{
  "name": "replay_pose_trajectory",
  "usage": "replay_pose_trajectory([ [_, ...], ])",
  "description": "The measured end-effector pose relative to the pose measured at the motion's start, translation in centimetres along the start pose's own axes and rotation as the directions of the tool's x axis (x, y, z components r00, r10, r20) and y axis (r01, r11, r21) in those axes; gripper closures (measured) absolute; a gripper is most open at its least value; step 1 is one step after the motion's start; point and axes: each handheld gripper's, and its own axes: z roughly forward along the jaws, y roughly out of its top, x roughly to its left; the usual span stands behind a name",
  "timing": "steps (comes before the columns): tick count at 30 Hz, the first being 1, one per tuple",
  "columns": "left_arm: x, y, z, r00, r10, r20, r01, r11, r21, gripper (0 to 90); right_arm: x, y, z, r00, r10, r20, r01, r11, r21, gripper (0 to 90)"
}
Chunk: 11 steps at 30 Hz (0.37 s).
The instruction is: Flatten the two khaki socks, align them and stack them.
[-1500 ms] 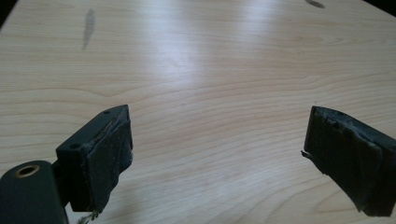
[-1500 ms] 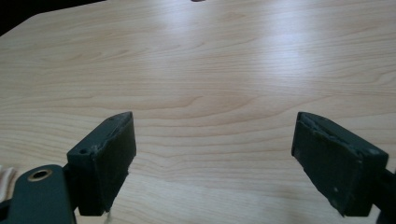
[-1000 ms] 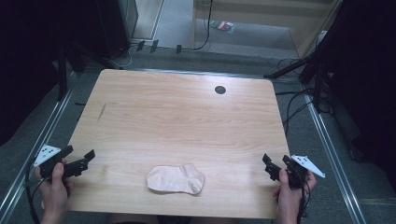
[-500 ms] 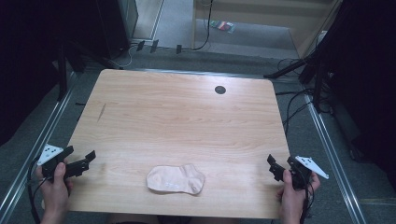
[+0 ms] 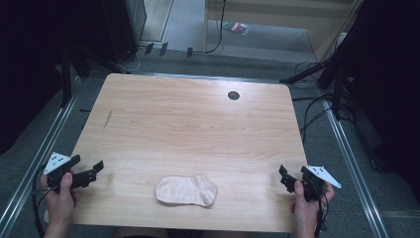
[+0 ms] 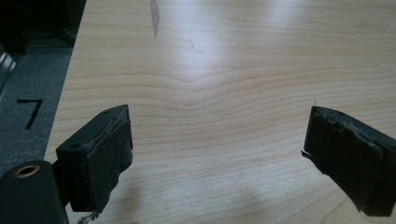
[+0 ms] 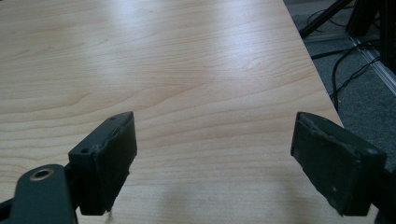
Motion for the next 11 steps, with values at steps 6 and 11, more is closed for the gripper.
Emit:
replay_pose_trajectory([
  [6,0.06,0.0,0.02,1.0,-0.003,0.002,0.003,1.0,0.0,8.2,-0.07,0.01,0.01,1.0,0.008,0.0,-0.008,1.0,0.002,14.7],
  [11,0.05,0.0,0.03,1.0,-0.003,0.001,0.003,1.0,0.001,8.2,-0.15,0.01,0.01,0.9999,0.013,-0.001,-0.013,1.0,0.002,14.7],
])
